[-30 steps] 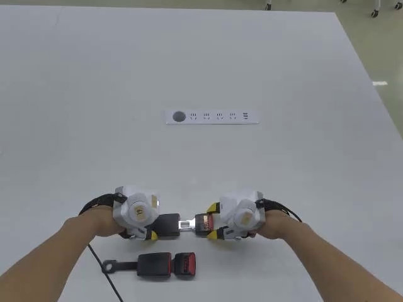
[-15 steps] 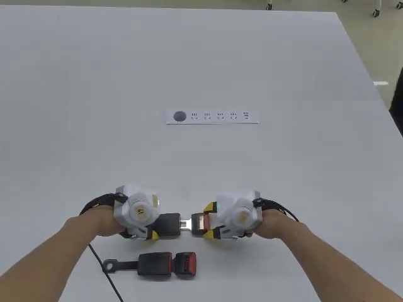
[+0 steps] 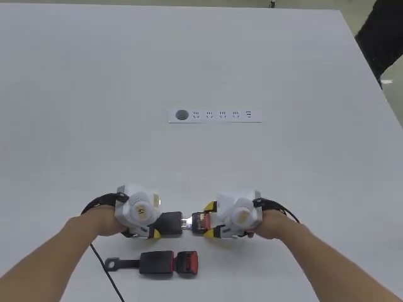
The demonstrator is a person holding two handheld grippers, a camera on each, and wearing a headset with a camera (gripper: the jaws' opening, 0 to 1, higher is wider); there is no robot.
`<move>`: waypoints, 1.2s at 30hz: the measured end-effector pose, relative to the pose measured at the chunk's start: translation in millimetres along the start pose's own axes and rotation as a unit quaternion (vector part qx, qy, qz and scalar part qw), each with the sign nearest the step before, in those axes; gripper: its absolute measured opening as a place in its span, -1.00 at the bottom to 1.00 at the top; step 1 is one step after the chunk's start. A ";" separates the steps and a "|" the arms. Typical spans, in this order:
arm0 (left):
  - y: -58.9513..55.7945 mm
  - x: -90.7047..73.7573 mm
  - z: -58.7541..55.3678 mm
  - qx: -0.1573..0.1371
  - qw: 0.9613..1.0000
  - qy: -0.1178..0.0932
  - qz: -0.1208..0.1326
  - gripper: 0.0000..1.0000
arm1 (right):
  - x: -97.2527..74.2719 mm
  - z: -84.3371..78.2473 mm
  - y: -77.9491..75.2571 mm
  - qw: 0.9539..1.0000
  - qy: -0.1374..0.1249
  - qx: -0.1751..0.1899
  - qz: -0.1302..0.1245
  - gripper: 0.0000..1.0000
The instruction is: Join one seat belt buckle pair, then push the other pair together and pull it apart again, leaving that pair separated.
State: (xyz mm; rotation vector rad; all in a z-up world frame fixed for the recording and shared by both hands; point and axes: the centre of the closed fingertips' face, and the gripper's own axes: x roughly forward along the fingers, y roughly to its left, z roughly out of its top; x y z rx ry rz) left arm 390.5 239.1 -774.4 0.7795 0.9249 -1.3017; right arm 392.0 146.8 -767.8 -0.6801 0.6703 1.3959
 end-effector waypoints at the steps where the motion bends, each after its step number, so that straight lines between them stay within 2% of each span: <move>1: 0.0 0.1 -0.1 0.000 1.000 0.000 0.000 -0.38 | 1.4 0.6 -0.6 1.000 -0.002 0.004 -0.002 -0.44; 8: 0.7 0.6 -1.2 0.003 1.000 0.002 -0.001 -0.39 | 5.8 0.2 -1.9 1.000 -0.001 0.012 -0.006 -0.46; 12: 0.2 -0.1 -0.2 0.001 1.000 0.000 -0.001 -0.39 | 9.5 10.4 1.8 1.000 -0.008 0.025 -0.007 -0.46; 19: 1.1 0.9 -0.4 0.001 1.000 -0.003 0.001 -0.40 | 15.0 12.7 -2.0 0.999 -0.008 0.032 -0.010 -0.47; 24: 1.8 1.8 -1.2 0.007 1.000 -0.002 0.000 -0.41 | 13.5 13.7 -0.1 1.000 -0.007 0.020 -0.011 -0.48; 36: -0.8 0.1 1.0 0.016 1.000 0.001 -0.002 -0.41 | 11.9 16.9 1.3 1.000 -0.006 0.017 -0.012 -0.48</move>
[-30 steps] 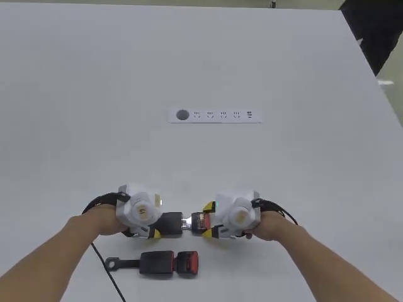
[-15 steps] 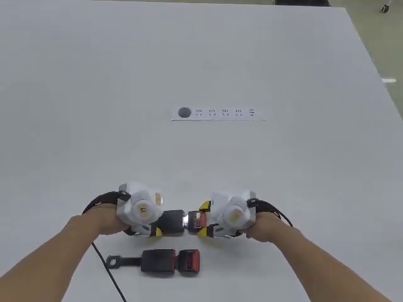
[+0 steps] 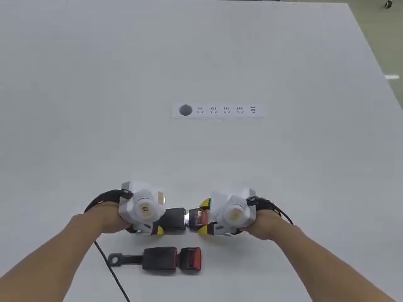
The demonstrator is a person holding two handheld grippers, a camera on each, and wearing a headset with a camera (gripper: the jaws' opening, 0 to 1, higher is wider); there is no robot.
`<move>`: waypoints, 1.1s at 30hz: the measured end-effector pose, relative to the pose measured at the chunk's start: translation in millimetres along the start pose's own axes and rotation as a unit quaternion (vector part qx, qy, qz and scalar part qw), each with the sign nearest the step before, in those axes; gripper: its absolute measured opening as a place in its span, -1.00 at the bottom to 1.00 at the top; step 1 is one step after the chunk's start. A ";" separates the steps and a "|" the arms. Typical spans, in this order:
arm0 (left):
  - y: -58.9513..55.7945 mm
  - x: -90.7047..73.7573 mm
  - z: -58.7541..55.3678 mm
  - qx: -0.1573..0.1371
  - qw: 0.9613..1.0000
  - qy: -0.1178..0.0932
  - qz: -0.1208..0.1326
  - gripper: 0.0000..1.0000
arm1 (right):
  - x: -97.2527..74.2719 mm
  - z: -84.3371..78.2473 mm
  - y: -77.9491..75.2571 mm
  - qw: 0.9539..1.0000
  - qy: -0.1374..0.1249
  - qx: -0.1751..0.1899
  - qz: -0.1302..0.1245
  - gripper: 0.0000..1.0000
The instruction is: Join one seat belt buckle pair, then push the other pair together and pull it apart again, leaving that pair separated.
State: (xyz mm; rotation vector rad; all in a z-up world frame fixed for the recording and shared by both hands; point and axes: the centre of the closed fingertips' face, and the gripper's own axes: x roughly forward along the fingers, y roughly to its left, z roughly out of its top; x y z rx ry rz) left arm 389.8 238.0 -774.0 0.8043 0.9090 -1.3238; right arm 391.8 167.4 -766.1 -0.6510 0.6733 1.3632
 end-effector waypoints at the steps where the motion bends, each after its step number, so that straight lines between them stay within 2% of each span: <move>1: 0.0 0.0 0.1 0.000 1.000 0.000 0.000 -0.41 | -1.1 0.9 0.6 1.000 0.000 0.000 0.000 -0.48; 15: 0.0 0.3 -1.5 -0.003 1.000 0.002 -0.003 -0.38 | -1.3 -1.8 0.8 1.000 0.006 -0.014 0.003 -0.44; 24: -2.2 -2.8 2.2 -0.001 1.000 0.007 -0.006 -0.38 | -6.9 -16.0 -1.9 1.000 0.027 -0.014 0.003 -0.43; 26: -1.7 -2.1 1.2 -0.002 1.000 0.006 -0.005 -0.38 | -9.6 -15.5 -0.3 1.000 0.023 -0.005 0.004 -0.43; 30: -1.9 -2.0 1.5 -0.005 1.000 0.005 -0.003 -0.37 | -8.4 -16.9 -3.3 0.999 0.025 -0.022 0.006 -0.44; 33: -1.9 -1.3 0.0 -0.005 1.000 0.001 -0.002 -0.36 | -9.3 -17.0 -3.6 1.000 0.025 -0.015 0.006 -0.43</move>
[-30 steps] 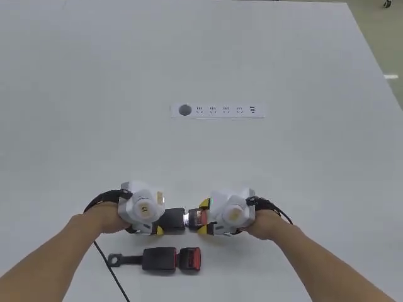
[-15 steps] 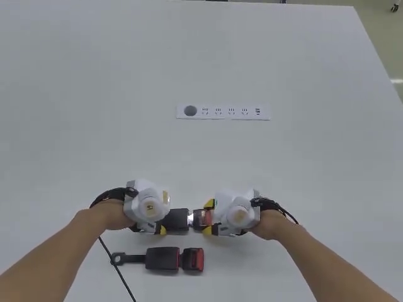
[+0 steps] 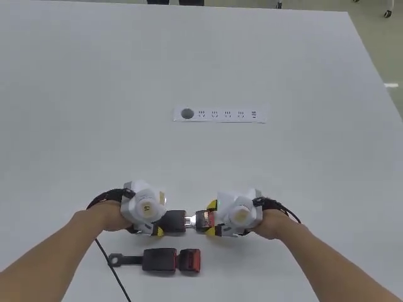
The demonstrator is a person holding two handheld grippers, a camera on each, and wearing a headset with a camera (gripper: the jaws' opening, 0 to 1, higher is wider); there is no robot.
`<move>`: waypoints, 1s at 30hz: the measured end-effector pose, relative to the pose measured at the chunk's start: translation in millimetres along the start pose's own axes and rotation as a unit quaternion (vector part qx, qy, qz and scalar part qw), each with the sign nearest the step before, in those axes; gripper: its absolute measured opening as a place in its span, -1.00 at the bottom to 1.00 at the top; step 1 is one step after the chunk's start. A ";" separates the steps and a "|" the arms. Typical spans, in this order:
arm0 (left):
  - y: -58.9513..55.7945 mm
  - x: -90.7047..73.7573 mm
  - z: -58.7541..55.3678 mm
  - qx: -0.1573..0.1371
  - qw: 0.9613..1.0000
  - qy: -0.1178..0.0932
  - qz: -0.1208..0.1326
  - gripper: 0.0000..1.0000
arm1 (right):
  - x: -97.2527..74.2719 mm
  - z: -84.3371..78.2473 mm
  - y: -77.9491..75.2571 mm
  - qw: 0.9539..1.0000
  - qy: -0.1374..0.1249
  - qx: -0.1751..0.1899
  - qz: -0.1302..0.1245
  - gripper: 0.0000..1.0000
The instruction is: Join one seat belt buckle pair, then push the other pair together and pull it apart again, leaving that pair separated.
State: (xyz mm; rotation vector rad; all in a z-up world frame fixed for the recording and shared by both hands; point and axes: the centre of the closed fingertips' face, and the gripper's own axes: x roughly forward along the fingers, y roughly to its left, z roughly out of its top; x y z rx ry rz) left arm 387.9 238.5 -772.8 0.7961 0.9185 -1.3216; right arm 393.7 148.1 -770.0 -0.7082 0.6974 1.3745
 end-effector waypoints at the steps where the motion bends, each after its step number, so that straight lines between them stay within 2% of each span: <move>1: -0.2 0.5 0.1 -0.001 1.000 -0.001 0.000 -0.36 | -1.1 -0.4 0.6 1.000 0.002 -0.004 0.000 -0.43; 22: 0.8 -0.7 -0.4 0.006 1.000 0.005 -0.003 -0.35 | -32.0 -38.7 0.2 0.999 0.031 0.008 0.001 -0.42; 30: 0.9 -0.2 -0.4 0.008 1.000 0.005 -0.004 -0.35 | -38.3 -50.6 -0.5 0.999 0.040 0.013 -0.001 -0.41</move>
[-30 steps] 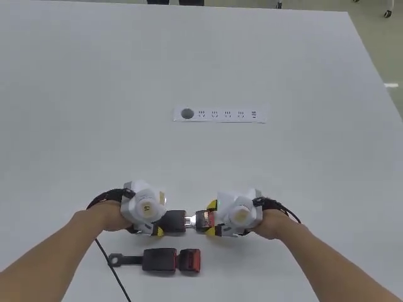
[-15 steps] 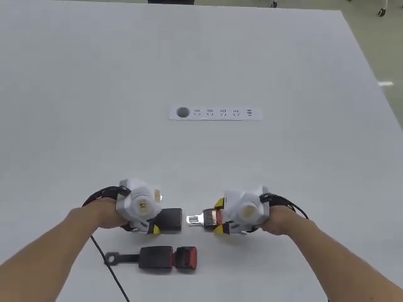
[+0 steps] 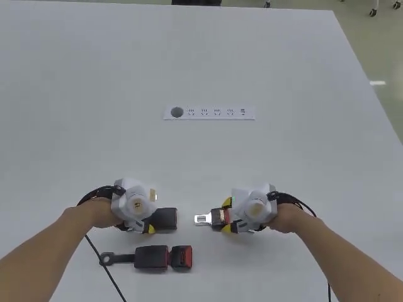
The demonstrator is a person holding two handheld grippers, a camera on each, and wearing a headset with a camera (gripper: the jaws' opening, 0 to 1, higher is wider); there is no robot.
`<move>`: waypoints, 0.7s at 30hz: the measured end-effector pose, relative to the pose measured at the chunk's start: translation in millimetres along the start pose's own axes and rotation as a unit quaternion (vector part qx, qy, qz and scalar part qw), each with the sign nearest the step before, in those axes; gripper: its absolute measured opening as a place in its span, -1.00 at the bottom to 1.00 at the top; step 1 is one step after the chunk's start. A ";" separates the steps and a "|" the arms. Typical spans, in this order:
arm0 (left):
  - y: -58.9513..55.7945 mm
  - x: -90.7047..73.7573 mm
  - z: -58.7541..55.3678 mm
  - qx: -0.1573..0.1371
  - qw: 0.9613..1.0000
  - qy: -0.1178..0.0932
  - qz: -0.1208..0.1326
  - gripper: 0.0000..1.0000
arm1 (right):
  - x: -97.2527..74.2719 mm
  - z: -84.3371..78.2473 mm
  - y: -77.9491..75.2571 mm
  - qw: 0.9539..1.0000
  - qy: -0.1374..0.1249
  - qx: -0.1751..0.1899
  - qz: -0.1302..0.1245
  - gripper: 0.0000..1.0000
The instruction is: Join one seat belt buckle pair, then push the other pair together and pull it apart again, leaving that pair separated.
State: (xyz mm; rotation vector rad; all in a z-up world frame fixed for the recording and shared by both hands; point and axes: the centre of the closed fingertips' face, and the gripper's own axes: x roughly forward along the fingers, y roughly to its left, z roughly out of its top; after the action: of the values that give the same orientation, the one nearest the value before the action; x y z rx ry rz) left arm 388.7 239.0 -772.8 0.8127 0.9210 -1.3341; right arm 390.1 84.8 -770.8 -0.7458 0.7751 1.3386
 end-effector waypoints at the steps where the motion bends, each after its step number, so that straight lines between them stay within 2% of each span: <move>1: 0.1 0.1 -0.1 0.001 1.000 0.000 0.000 -0.35 | -0.8 -2.2 -0.7 1.000 0.002 0.001 0.000 -0.41; 21: -1.1 -0.5 1.5 0.005 1.000 0.000 0.000 -0.34 | -14.1 -20.0 -2.6 1.000 0.022 0.000 -0.005 -0.39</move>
State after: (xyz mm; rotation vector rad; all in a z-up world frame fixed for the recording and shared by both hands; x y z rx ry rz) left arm 387.8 237.8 -771.7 0.8198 0.9146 -1.3398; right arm 390.4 60.2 -769.9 -0.7806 0.8053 1.3160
